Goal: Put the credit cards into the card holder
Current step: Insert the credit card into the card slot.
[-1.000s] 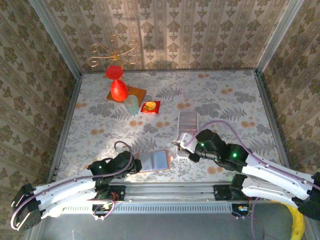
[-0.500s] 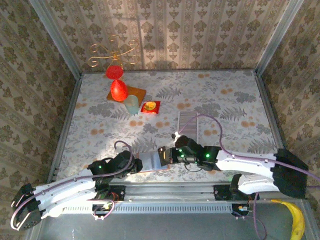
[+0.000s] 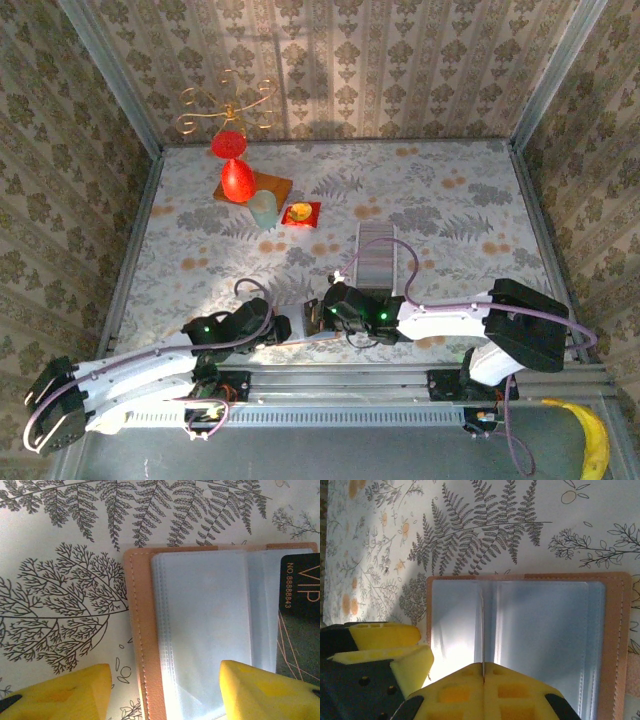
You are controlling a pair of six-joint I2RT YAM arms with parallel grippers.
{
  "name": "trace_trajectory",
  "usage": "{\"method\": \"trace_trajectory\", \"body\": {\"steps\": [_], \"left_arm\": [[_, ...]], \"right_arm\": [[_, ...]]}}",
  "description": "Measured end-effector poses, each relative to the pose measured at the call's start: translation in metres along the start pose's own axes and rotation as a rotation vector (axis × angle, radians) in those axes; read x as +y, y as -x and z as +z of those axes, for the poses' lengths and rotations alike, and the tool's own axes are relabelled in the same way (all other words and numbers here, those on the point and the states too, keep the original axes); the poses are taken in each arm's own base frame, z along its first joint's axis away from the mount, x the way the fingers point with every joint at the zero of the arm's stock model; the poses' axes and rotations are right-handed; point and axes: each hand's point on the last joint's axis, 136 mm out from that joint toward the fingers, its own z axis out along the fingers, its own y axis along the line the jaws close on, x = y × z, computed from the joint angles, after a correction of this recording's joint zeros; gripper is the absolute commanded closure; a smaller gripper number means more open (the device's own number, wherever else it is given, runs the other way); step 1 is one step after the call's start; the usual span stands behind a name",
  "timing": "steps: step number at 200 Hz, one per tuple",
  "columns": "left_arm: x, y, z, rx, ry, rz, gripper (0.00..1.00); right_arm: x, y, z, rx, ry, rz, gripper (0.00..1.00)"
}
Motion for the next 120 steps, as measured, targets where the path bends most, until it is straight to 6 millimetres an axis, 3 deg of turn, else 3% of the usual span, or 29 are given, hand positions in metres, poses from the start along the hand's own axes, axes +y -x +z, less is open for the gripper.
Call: {"method": "trace_trajectory", "body": {"steps": [44,120], "left_arm": [[0.0,-0.001,0.004,0.016,0.028,0.017,0.39],[0.003,-0.001,0.009,0.031,0.074,0.043,0.47]], "right_arm": [[0.001,0.005,0.003,-0.033,0.003,0.018,1.0],[0.001,0.003,0.013,-0.048,0.005,0.041,1.0]]}}
